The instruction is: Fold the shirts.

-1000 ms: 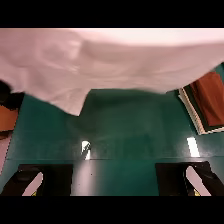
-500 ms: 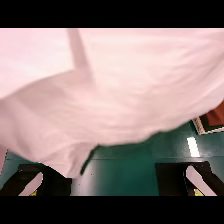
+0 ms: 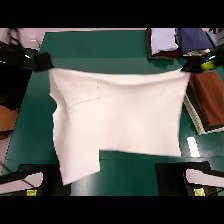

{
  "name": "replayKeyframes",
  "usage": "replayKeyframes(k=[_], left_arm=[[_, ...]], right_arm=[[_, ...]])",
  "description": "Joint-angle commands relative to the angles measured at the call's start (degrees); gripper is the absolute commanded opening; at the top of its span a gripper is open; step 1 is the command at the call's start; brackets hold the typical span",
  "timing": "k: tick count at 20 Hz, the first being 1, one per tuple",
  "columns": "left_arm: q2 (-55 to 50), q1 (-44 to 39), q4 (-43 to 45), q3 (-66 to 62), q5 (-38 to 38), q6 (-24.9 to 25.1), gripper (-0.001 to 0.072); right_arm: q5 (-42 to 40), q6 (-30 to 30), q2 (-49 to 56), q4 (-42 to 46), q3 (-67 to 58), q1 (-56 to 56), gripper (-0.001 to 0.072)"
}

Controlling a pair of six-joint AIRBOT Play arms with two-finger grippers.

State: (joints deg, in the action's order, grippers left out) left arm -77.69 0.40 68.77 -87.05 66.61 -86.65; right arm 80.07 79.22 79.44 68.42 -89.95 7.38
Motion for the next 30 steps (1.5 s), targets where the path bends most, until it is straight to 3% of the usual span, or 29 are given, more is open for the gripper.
replayKeyframes(k=[1,5,8,11,19,20,21,22,23,24,27,30], left_arm=[[-10.51,0.07,-3.96,2.29,-6.54,3.1,0.0028],[-13.2,0.9,-4.98,0.92,-10.56,3.96,0.0029],[-13.18,3.87,-4.92,-1.97,-0.28,4.63,0.0028],[-13.25,5.09,-2.47,-0.79,7.67,4.74,0.0029],[-13.25,4.92,-3.23,12.79,6.88,4.61,0.003],[-13.25,4.92,-3.21,13.33,7.02,4.52,0.0069],[-13.2,4.92,-3.23,13.38,7.26,4.46,0.0371],[-12.92,4.92,-3.15,13.38,7.34,4.13,0.0567],[-12.13,4.92,-3.15,13.38,7.41,4.15,0.0535],[-10.54,4.94,-2.93,13.38,7.43,4.15,0.0539],[-0.61,4.92,1.4,15.89,7.34,3.3,0.0539],[13.38,4.92,9.14,28.52,8.02,-1.44,0.054]], right_arm=[[-4.74,0.52,10.75,1.51,0.04,-1.88,0.0017],[-5.9,0.74,18.32,1.75,-10.49,-1.6,0.0018],[-1.05,0.63,18.01,2.21,-13.05,-0.17,0.0018],[-0.02,-0.26,13.53,2.27,-5.73,0.74,0.0018],[-10.03,-1.05,4.13,2.12,17.7,-1.97,0.0019],[-11.02,-1.03,3.48,2.05,19.06,-1.95,0.002],[-11.19,-0.98,2.93,2.03,19.76,-1.95,0.0021],[-10.97,-0.98,2.58,2.01,19.8,-1.95,0.0088],[-10.95,-0.96,1.97,2.05,19.8,-1.57,0.0343],[-10.67,-0.61,0.98,1.55,19.8,-0.94,0.0496],[-6.47,-0.61,-4.31,1.57,19.82,1.36,0.0493],[-3.87,-0.63,-10.86,1.6,19.82,3.13,0.0493]])
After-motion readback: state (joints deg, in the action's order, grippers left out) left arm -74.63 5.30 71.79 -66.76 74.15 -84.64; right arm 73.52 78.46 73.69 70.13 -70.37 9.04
